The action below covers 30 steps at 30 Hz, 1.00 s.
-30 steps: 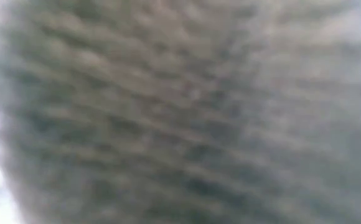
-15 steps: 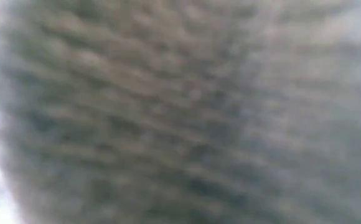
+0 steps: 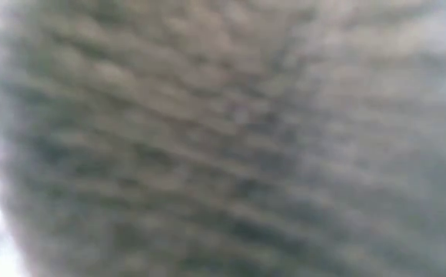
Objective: Sort microfiber towel by color & place in baskets
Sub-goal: Put the yellow microfiber cloth into the left black wire basket
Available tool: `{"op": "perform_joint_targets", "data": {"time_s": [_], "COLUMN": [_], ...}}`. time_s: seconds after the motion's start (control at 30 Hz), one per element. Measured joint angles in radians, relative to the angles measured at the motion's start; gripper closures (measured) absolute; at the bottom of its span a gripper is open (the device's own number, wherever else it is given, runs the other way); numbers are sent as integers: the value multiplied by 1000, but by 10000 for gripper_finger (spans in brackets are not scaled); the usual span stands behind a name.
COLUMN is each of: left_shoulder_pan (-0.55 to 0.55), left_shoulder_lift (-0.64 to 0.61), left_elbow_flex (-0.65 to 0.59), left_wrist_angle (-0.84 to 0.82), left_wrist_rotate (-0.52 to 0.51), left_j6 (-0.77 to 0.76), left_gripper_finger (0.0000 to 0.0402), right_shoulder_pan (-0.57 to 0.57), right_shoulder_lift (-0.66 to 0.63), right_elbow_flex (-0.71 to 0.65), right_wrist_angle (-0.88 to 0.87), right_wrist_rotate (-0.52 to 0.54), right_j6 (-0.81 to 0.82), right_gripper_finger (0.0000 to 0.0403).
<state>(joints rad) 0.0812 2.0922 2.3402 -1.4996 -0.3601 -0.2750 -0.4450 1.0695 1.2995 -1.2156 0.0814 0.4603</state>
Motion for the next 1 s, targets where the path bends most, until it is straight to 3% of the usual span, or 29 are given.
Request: {"op": "perform_joint_targets", "data": {"time_s": [0.3,0.67,1.0], "left_shoulder_pan": [-168,-291,-371], "left_shoulder_lift": [0,5,117], "left_elbow_flex": [0,0,0], "left_wrist_angle": [-19,-20,-13], "left_wrist_rotate": [12,12,12], "left_j6": [-126,-395,-532], "left_gripper_finger": [265,264,264], "right_shoulder_pan": [0,0,0], "right_shoulder_lift": [0,0,0], "right_elbow_flex": [0,0,0], "right_wrist_angle": [0,-8,-10], "right_wrist_rotate": [0,-1,-2], "right_j6": [0,-16,-63], "right_gripper_finger": [277,277,277]}}
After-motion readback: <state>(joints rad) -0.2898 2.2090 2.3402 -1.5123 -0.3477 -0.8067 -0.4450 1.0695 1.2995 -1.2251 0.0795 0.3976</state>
